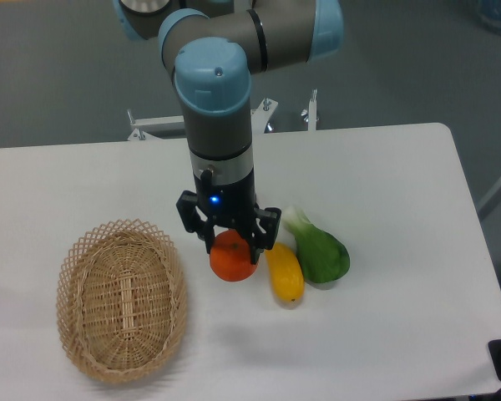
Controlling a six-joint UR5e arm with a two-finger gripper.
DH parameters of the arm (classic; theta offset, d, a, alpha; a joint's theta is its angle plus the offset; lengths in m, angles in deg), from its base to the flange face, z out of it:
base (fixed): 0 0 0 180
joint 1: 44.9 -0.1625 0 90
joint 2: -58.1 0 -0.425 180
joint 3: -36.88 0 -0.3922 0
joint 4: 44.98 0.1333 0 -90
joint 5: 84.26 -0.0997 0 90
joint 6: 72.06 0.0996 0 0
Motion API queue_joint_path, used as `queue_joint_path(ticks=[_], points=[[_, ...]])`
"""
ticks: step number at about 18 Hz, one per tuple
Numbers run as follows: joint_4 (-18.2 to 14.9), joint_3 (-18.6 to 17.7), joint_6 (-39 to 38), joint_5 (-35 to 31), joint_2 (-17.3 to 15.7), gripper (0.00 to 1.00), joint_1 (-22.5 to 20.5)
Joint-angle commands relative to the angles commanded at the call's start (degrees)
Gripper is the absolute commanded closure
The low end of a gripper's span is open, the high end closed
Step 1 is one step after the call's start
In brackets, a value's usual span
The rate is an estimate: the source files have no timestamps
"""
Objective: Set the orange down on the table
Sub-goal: 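Close the gripper around the orange beside the yellow squash, then carry the held orange lower and away from the squash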
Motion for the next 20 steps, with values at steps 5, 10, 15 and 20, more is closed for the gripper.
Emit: queue_joint_path(ticks=[5,10,15,20], points=[[-0.09,0.35,-0.35,-0.09,0.09,0.34,0.18],[-0.09,0.96,-0.96,0.0,0.09,0.34,0.26],[-0.79,-1.66,-2.28,-0.96,-1.93,0.34,0.18],[-0.18,-5.89,-4.82,-5.54,-1.41,0.34,0.35]])
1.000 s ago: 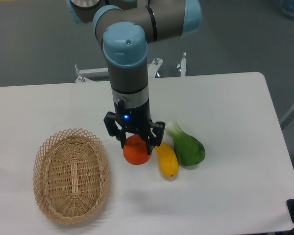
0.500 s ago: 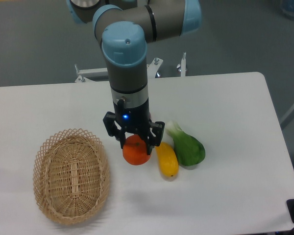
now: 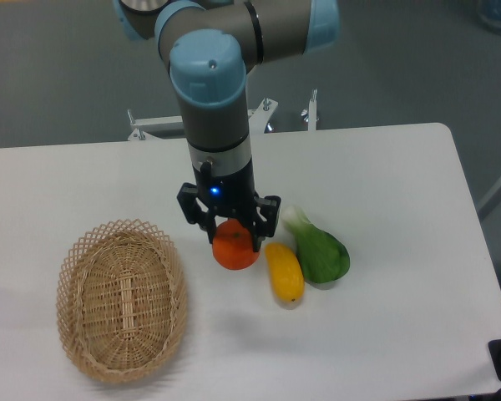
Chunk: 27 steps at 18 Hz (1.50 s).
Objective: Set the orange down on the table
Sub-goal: 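Carry the held orange lower and away from the squash, then lower the orange onto the table and open the gripper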
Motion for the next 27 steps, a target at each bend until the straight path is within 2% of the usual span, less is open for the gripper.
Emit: queue_joint_path(ticks=[4,6,10,14,20,27], points=[[0.09,-3.25,-5.11,1.84,0.44,0.34,0.09],[0.18,-3.61,-8.96,2.9,2.72,0.34,-0.26],[6.05,-3.25,-17.76,4.56,8.16,0.34,-1.41],[7.12,-2.12,-20.49,5.54,10.54,0.33,-1.93],[7.12,2.98,-23.83,5.63,16.61,0.33,-2.29],[7.12,4.21,-24.01,5.72,20.3,0.33,-2.29]])
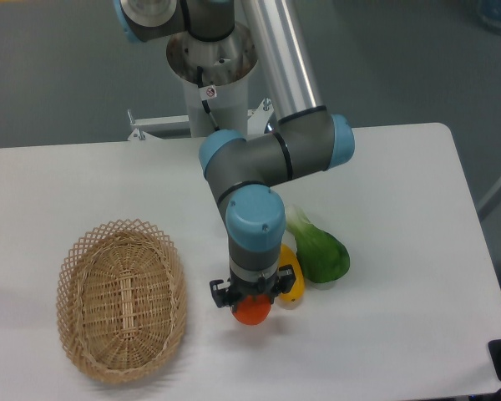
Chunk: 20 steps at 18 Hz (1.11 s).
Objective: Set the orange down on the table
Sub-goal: 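Lower the orange onto the table and open the gripper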
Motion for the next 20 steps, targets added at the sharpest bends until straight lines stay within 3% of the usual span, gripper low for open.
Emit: queue_joint_path(ticks=[7,8,9,16,20], points=[[0.09,0.0,0.09,0.0,0.18,0.25,0.09],[0.09,-0.09,0.44,-0.09,0.09,0.04,0.09],[0.09,-0.09,0.26,-0.26,0.09,0.0,0.17],[0.26,-0.17,0.7,-0.61,-0.69,0.0,0.35],[0.0,0.26,2.45,-3.5,-5.95,0.0,0.53]])
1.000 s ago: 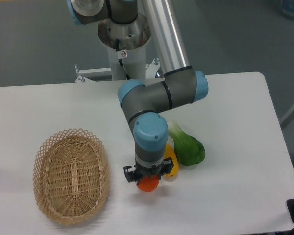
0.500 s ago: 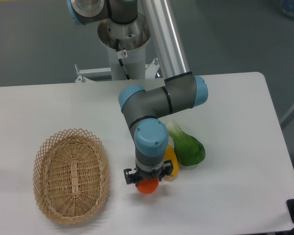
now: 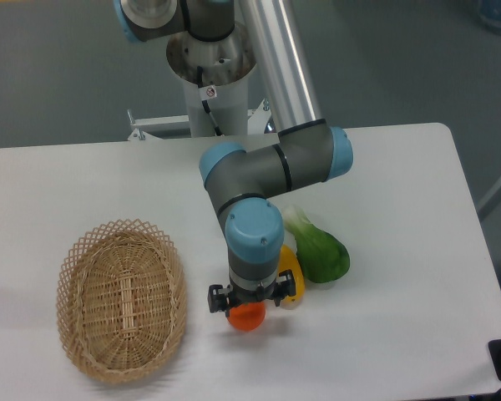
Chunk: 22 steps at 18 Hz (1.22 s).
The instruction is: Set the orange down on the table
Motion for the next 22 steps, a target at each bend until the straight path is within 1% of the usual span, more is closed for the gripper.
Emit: queue_joint_path(ticks=[2,3,4,5,6,7,8,11,12,13,14,15,17,18,19,22], points=[[-0.7,0.26,5.26,-0.72,-2.55,0.0,-0.09],[-0.88,0.61,10.07,-0.03,-4.74,0.0,-0.17],[-2.19,1.49,12.21,-0.02,-5.64,0.0,-0.26],[-7.07,3.41,14.84,-0.19,-6.6,0.0,-0.09],[-11.12,4.82,19.04,-0.2,-7.39,0.0,0.0],[-12.99,4.57,21.96,-0.11,-8.36,0.0,0.52],[-14.14,4.22,24.51,-0.19,-9.15,0.0,1.05],[-18.18,3.78,35.84,-0.98,-13.98,0.0,1.23],[-19.76,3.35,41.09,-1.33,-15.3,0.0,1.06],[-20.47,1.95,45.76,-2.21,-17.49,0.0,0.71],[-20.05,0.72,48.76,-3.0,-18.73,0.0,0.53],[-20.13,0.36,51.84,-3.44,-20.39,0.0,-0.25],[-20.65,0.26,55.19,-3.36,-22.16,0.0,-2.54],[-20.74,-0.26,57.73,-3.1,-23.47,0.0,-4.46],[-20.66,-0.87,59.41,-3.01,-24.53,0.0,-5.53],[-20.57,-1.32,63.2,-2.13,-25.94,0.0,-7.2]])
